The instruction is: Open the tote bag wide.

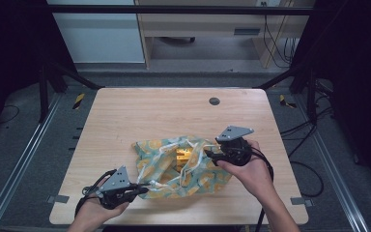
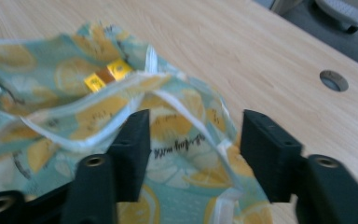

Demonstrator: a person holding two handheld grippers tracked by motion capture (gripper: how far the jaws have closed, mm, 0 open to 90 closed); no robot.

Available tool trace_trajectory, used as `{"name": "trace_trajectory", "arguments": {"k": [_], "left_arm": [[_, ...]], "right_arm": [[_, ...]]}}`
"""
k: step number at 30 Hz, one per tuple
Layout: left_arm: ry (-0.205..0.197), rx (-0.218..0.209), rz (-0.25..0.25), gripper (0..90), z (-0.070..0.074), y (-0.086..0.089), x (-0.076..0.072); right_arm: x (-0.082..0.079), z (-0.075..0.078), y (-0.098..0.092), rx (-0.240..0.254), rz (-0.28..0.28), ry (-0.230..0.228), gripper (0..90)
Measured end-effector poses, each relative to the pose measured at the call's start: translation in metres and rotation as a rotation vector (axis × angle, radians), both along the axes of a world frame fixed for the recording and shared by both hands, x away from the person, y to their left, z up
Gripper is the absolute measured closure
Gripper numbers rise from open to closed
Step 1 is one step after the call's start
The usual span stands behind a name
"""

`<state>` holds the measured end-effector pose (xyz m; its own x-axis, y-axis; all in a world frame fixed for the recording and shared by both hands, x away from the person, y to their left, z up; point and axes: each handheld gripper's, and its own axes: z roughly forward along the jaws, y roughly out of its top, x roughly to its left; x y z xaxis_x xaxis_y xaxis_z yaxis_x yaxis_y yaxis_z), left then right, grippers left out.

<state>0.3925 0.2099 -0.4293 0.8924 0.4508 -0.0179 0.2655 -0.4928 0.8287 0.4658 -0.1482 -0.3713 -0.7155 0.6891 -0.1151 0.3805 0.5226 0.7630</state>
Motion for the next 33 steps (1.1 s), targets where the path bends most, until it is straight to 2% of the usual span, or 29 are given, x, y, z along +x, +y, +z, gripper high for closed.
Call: {"name": "trace_trajectory", "arguments": {"k": [1,2,3,6,9,11,12,13,15,17,19,20,22,23,25,26,28,29,30,33], "left_arm": [[-0.002,-0.003,0.001,89.7,0.000,0.000,0.000],[-0.002,-0.003,0.001,89.7,0.000,0.000,0.000],[-0.003,-0.005,0.005,89.7,0.001,0.001,0.000],[-0.009,-0.012,0.012,89.7,0.003,0.002,0.000],[-0.017,-0.019,0.015,89.7,0.006,0.002,-0.002],[-0.028,-0.027,0.020,89.7,0.009,0.002,-0.003],[-0.028,-0.027,0.020,89.7,0.009,0.002,-0.003],[-0.037,-0.033,0.022,89.7,0.011,0.002,-0.003],[-0.038,-0.032,0.021,89.7,0.011,0.001,-0.004],[-0.044,-0.006,0.017,89.6,0.006,-0.001,-0.005],[-0.042,0.003,0.015,89.7,0.004,-0.002,-0.006],[-0.042,0.011,0.015,89.7,0.001,-0.003,-0.006],[-0.037,0.026,0.010,89.6,-0.004,-0.006,-0.007],[-0.037,0.049,0.013,89.7,-0.009,-0.008,-0.006],[-0.038,0.061,0.014,89.6,-0.011,-0.009,-0.006],[-0.033,0.075,0.023,89.6,-0.016,-0.010,-0.004],[-0.031,0.081,0.028,89.6,-0.018,-0.010,-0.003],[-0.030,0.085,0.034,89.6,-0.020,-0.010,-0.002],[-0.032,0.098,0.045,89.6,-0.024,-0.010,-0.001],[-0.038,0.104,0.058,89.6,-0.027,-0.010,0.000]], "right_arm": [[0.000,-0.001,0.000,-0.009,0.006,0.011,56.9],[0.000,-0.001,0.000,-0.009,0.006,0.011,56.9],[-0.002,-0.003,0.000,-0.023,0.020,0.015,68.1],[-0.004,-0.001,-0.003,-0.015,0.025,0.004,81.2],[-0.008,0.004,-0.008,0.015,0.024,-0.021,85.0],[-0.013,0.010,-0.013,0.053,0.024,-0.046,86.2],[-0.013,0.010,-0.013,0.053,0.024,-0.046,86.2],[-0.020,0.016,-0.019,0.097,0.031,-0.071,86.9],[-0.028,0.019,-0.025,0.137,0.052,-0.085,87.3],[-0.038,0.018,-0.029,0.161,0.070,-0.085,88.0],[-0.049,0.012,-0.031,0.179,0.099,-0.076,88.3],[-0.049,0.012,-0.031,0.179,0.099,-0.076,88.3],[-0.061,0.000,-0.035,0.192,0.123,-0.057,88.7],[-0.064,-0.005,-0.035,0.197,0.128,-0.050,88.8],[-0.067,-0.010,-0.036,0.195,0.135,-0.037,88.8],[-0.070,-0.020,-0.035,0.168,0.144,-0.017,88.8],[-0.072,-0.030,-0.033,0.141,0.149,0.004,88.8],[-0.072,-0.030,-0.033,0.141,0.149,0.004,88.8],[-0.072,-0.039,-0.031,0.120,0.154,0.022,88.8],[-0.071,-0.047,-0.029,0.111,0.151,0.042,88.8]]}}
